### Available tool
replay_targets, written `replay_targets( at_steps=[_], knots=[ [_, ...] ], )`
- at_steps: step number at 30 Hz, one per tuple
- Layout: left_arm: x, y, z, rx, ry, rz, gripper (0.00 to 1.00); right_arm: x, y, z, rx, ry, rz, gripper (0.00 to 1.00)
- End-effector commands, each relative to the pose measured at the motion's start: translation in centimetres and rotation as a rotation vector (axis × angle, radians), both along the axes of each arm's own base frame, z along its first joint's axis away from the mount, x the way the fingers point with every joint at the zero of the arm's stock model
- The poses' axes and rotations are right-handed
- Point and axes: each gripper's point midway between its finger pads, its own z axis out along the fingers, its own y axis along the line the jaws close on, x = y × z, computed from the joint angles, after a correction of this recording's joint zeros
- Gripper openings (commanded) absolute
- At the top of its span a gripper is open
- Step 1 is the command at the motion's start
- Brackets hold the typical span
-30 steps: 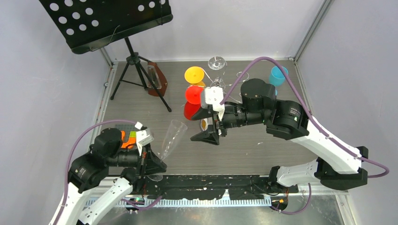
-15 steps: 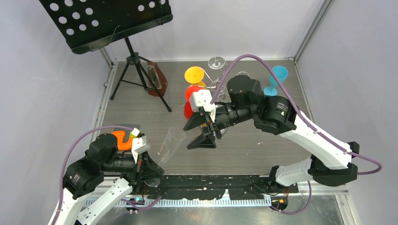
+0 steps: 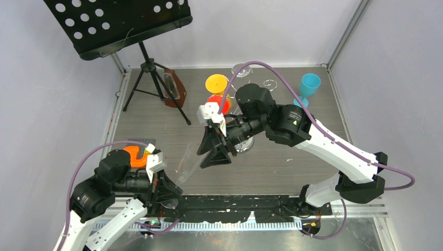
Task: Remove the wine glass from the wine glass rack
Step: Place the wine glass at the center of the board.
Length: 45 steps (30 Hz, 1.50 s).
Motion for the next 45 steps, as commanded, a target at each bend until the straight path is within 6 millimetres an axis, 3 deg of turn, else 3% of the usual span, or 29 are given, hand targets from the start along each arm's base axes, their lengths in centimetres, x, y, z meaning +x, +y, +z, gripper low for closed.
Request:
replay_targets(
  at_steps=[1, 8, 16, 19, 24, 33, 45],
  knots=[
    [0.0, 0.0, 0.3, -0.015, -0.028, -0.007, 0.0, -0.8, -0.1, 2.7, 0.084, -0.014, 0.048, 0.46],
    [0.1, 0.0, 0.3, -0.013, -0.028, -0.004, 0.0, -1.0, -0.1, 2.4, 0.074, -0.007, 0.068, 0.22],
    [0.3, -0.1, 0.4, -0.006, -0.027, 0.006, 0.01, -1.3, 0.2, 1.7, 0.055, 0.011, 0.095, 0.06],
    [0.4, -0.1, 0.4, -0.004, -0.023, 0.008, 0.13, -1.3, 0.2, 1.5, 0.049, 0.014, 0.099, 0.06],
    [0.6, -0.1, 0.3, 0.001, -0.022, 0.019, 0.55, -1.1, -0.1, 1.3, 0.042, 0.0, 0.085, 0.06],
    [1.8, 0.0, -0.1, 0.029, -0.039, 0.072, 0.99, -1.0, -2.3, -1.0, -0.033, -0.028, 0.026, 0.06],
    [4.6, 0.4, -0.2, 0.066, -0.094, 0.207, 1.0, -0.3, -8.4, -6.6, -0.246, -0.006, -0.2, 0.06]
  ],
)
